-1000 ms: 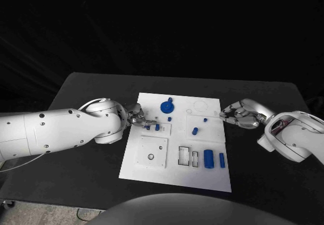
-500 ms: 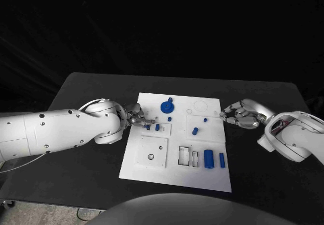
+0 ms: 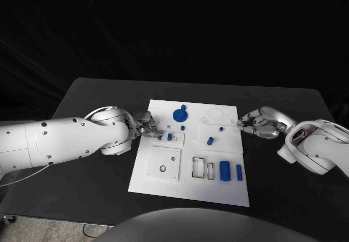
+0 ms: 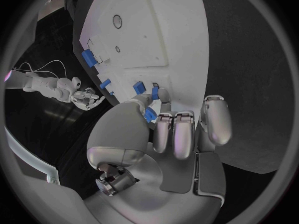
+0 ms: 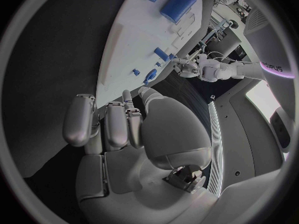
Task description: Assemble the parts on the task board
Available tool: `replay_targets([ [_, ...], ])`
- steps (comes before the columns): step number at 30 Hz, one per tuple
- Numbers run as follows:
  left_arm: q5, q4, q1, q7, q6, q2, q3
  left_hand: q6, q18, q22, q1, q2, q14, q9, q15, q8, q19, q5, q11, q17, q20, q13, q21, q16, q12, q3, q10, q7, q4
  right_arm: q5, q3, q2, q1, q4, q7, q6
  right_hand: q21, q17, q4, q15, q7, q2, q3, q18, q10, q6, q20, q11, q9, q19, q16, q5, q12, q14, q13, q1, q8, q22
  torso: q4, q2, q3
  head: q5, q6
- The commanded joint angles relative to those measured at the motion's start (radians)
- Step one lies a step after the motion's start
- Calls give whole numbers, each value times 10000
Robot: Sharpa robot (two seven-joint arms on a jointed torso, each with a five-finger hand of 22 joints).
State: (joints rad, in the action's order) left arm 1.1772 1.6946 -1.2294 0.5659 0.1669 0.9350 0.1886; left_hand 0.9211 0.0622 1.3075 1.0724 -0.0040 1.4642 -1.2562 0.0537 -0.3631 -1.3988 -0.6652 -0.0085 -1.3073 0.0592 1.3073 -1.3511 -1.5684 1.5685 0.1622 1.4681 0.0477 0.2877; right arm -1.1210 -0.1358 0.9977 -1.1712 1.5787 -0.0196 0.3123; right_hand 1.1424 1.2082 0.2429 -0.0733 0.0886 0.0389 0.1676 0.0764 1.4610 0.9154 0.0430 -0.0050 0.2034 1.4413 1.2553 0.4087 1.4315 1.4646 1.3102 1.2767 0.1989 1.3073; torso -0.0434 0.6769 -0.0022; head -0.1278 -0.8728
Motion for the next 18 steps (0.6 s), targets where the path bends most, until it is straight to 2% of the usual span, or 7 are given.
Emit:
replay_targets([
  [1, -261, -14, 132, -18, -529, -34, 108, -78, -12, 1823, 89, -51, 1066, -8, 1, 71, 74, -50, -47, -2635, 1, 2635, 78, -24, 23, 46, 1027, 1, -12, -11, 0, -9, 8, -3, -40, -113, -62, -12, -16, 53, 51, 5, 50, 95, 138, 41, -17, 52, 10, -69, -43, 48, -54, 437, 882, 129, -42, 1308, -7, 3, 0, 2, 2],
  [7, -292, -47, 132, -11, -585, -40, 108, -107, -8, 1818, 304, -137, 1066, 9, -1, 67, 93, -333, -50, -2635, 3, 2635, 96, -24, 23, 181, 1027, -8, -75, -11, 0, -13, 9, -10, -58, -136, -62, -12, -16, 53, 51, 5, 50, 95, 138, 41, -17, 52, 10, -69, -43, 48, -54, 437, 882, 129, -42, 1308, 0, -7, 2, 3, 2],
  [18, 50, 46, 132, -4, -809, -60, 111, -110, -5, 1816, 610, -233, 1066, 4, 6, 33, 105, -267, -62, -2635, -1, 2635, 106, -24, 23, 321, 1027, -24, -201, -11, 0, -13, 15, -19, -89, -173, -99, -40, -25, 55, 55, 2, 57, 102, 128, 35, -16, 56, 14, -80, -67, 54, -68, 432, 867, 136, -49, 1297, 9, -3, -4, 7, 2],
])
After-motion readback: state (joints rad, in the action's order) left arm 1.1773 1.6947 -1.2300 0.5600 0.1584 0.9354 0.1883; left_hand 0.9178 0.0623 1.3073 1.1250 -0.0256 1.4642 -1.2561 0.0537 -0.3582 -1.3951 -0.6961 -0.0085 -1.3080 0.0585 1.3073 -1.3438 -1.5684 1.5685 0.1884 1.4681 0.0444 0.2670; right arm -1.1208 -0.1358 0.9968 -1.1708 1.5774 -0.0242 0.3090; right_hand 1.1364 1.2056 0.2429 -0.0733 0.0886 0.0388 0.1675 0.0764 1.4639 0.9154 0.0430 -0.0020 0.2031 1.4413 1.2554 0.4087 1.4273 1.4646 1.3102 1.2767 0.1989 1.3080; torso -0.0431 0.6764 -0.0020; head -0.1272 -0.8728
